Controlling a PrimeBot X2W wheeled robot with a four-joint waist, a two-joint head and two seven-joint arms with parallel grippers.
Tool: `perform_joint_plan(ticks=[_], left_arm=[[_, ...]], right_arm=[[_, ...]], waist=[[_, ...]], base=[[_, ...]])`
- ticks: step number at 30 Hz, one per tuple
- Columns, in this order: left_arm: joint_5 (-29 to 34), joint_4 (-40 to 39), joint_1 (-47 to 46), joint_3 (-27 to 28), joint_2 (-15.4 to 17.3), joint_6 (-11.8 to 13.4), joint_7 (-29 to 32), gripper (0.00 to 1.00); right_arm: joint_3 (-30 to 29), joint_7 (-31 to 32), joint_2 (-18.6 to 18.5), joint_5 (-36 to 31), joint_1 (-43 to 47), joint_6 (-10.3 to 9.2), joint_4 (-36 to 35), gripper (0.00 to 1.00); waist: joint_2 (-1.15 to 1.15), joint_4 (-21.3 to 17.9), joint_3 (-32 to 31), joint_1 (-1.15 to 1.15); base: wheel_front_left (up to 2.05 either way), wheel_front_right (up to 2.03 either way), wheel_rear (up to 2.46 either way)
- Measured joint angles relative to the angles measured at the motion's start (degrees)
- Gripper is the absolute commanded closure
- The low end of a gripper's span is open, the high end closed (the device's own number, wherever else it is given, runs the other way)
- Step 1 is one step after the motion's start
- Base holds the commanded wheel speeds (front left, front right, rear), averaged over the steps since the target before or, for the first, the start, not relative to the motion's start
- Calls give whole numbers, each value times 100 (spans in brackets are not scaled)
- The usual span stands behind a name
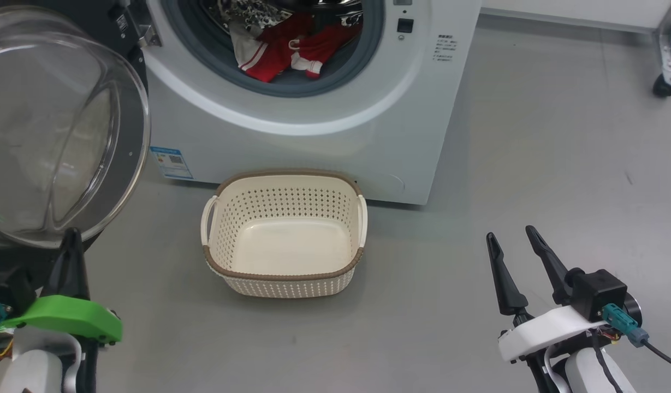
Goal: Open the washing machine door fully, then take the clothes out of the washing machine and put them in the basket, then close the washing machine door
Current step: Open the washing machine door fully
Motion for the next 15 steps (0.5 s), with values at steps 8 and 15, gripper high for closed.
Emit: perform_joint_plan(ticks=[8,15], left_arm=[[99,-431,289,-175,-231,0,-59,100],[138,-693,437,-302,-390,-15,-110,100]], right_arm=[[-41,0,11,0,42,-1,-177,0],[-119,0,12,-2,62,-7,-257,0]], waist=[[0,-385,-147,0],[0,-564,-147,0]], base=[[0,0,0],[0,0,0]])
